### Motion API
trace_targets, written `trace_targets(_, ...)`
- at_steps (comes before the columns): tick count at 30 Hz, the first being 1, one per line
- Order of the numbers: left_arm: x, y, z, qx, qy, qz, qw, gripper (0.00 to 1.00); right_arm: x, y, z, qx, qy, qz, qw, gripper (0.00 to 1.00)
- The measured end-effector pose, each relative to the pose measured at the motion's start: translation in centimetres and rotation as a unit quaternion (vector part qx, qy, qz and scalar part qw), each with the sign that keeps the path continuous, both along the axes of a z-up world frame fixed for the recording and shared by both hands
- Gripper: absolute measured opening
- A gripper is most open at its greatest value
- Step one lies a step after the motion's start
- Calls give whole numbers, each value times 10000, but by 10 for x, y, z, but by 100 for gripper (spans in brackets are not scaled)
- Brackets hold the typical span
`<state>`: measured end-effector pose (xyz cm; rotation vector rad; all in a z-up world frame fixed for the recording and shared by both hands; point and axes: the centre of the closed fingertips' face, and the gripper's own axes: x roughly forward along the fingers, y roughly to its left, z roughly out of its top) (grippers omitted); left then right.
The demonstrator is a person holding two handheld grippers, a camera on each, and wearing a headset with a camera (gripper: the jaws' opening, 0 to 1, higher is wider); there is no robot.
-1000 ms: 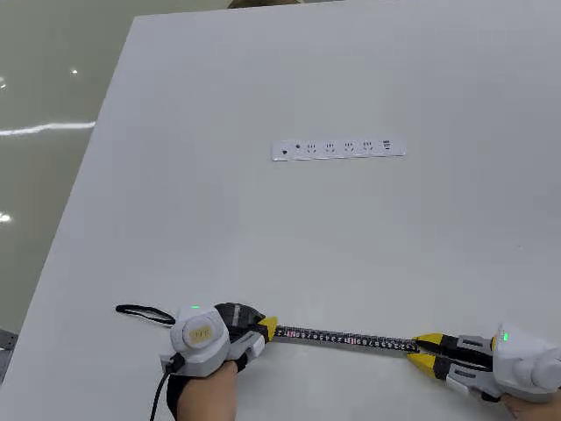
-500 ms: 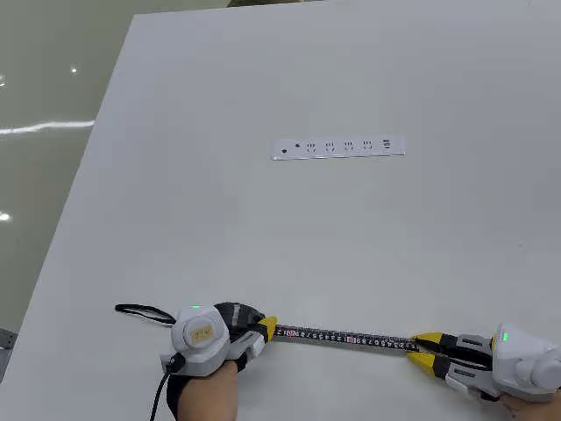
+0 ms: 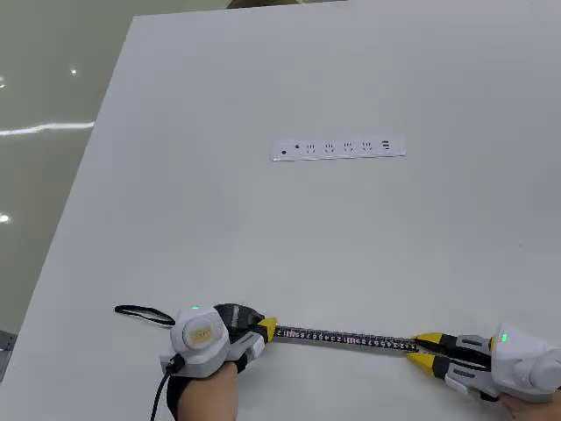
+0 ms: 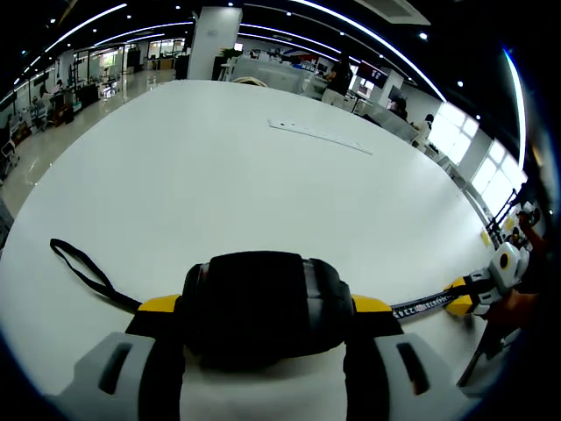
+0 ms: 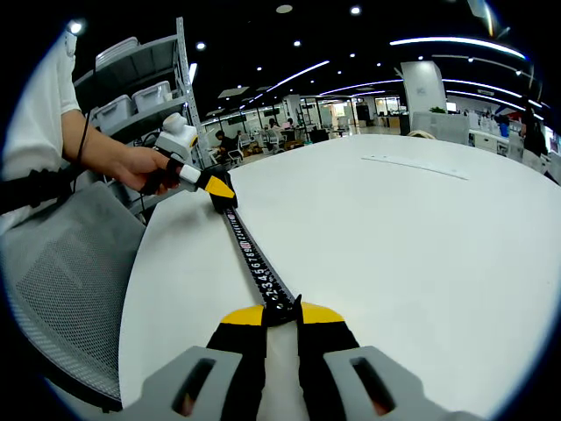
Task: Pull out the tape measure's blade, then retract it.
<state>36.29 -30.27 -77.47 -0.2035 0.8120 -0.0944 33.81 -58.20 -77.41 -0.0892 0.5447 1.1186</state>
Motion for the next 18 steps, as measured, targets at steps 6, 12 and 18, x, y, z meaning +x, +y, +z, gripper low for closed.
trace_targets(6,-1,0,0,-22,19,43,10000,72,0,0,0,5,-2,-17,10000,12)
trace_targets(12,0,1,1,-68,47,148,9999,71,0,0,0,1,-7,-18,10000,12)
trace_targets(18,-1,1,2,-80,63,149,9998,71,0,0,0,-6,-7,-13,10000,12)
